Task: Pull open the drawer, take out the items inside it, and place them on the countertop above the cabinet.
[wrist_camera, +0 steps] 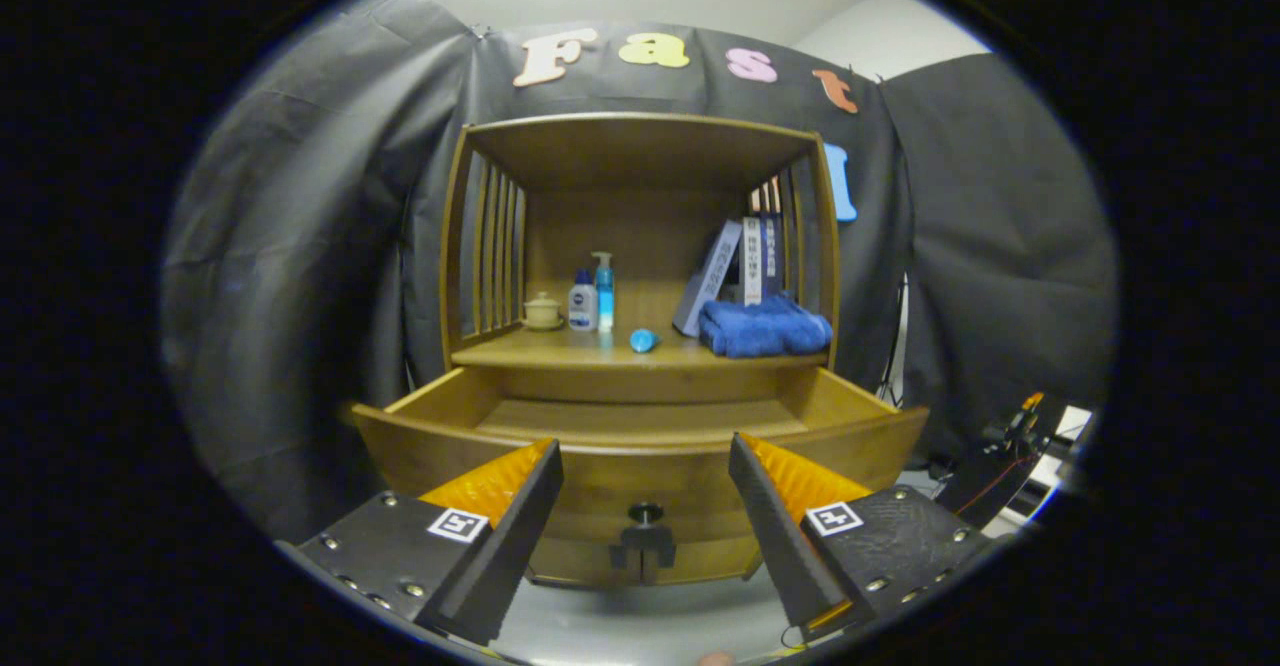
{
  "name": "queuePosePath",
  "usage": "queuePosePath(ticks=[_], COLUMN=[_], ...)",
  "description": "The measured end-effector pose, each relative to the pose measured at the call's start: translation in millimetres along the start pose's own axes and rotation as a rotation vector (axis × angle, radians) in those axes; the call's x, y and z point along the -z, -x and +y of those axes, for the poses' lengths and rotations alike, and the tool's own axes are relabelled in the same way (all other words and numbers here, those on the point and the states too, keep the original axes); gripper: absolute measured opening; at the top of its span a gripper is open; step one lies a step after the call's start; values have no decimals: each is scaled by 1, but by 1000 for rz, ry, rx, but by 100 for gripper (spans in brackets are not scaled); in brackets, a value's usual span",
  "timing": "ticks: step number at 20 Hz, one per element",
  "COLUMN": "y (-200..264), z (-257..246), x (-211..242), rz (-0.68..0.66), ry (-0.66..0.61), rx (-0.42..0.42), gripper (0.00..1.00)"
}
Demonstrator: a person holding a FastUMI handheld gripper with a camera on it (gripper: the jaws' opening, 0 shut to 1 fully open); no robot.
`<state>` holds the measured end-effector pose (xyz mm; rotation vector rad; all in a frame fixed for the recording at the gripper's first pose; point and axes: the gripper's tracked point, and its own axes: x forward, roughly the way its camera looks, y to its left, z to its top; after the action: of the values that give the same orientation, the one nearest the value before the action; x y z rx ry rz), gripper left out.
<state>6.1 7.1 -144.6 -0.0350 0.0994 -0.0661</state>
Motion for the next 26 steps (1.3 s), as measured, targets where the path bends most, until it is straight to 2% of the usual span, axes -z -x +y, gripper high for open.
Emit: queuePosePath(ticks=[8,13,17,22,26], y=[-32,-57,-61,-72,-97], z=[20,20,19,25,33], x=[42,61,60,60,51], rz=[42,65,8,11,28], ry=[-5,-31,5,-49,-26], rx=[-51,-39,-19,-49,-30], gripper=[100,100,97,99,99])
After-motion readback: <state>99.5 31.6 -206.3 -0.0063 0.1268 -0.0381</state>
